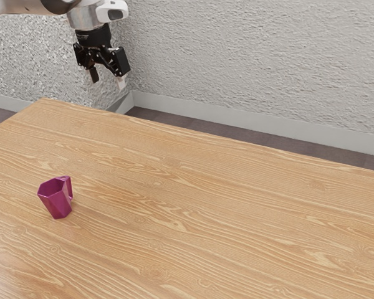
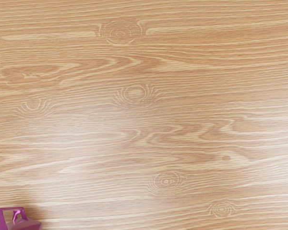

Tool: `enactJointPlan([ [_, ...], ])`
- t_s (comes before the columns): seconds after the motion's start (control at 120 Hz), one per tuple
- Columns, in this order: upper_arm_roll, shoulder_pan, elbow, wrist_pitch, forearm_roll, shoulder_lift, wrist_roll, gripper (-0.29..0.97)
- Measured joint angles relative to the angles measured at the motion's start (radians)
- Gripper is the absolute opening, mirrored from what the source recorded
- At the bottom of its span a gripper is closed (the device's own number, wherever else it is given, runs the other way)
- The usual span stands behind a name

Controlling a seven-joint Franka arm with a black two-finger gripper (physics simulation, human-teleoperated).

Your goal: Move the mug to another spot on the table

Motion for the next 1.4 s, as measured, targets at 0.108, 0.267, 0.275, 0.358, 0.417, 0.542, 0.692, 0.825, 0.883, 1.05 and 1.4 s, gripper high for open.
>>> enactJointPlan([
  [0.108, -0.003, 0.01, 0.001, -0.002, -0.008, -0.003, 0.001, 0.68],
  [0.267, -0.006, 0.009, 0.003, -0.001, 0.03, 0.012, 0.004, 0.68],
  [0.275, -0.006, 0.007, 0.002, -0.005, 0.039, 0.012, 0.004, 0.68],
  [0.358, -0.009, 0.003, 0.003, -0.073, 0.094, 0.013, 0.008, 0.68],
  [0.417, -0.008, 0.001, 0.033, -0.114, 0.093, 0.054, 0.003, 0.68],
  [0.542, 0.001, 0.037, 0.066, -0.137, 0.084, 0.108, 0.009, 0.68],
  [0.692, 0.005, 0.058, 0.072, -0.086, 0.111, 0.179, 0.069, 0.68],
  [0.825, 0.075, 0.046, 0.072, -0.044, 0.118, 0.235, 0.137, 0.68],
  [0.883, 0.086, 0.047, 0.072, -0.022, 0.118, 0.273, 0.167, 0.68],
  [1.05, 0.116, 0.055, 0.071, 0.02, 0.109, 0.375, 0.246, 0.68],
  [1.4, 0.183, 0.096, 0.033, -0.033, 0.048, 0.453, 0.355, 0.68],
])
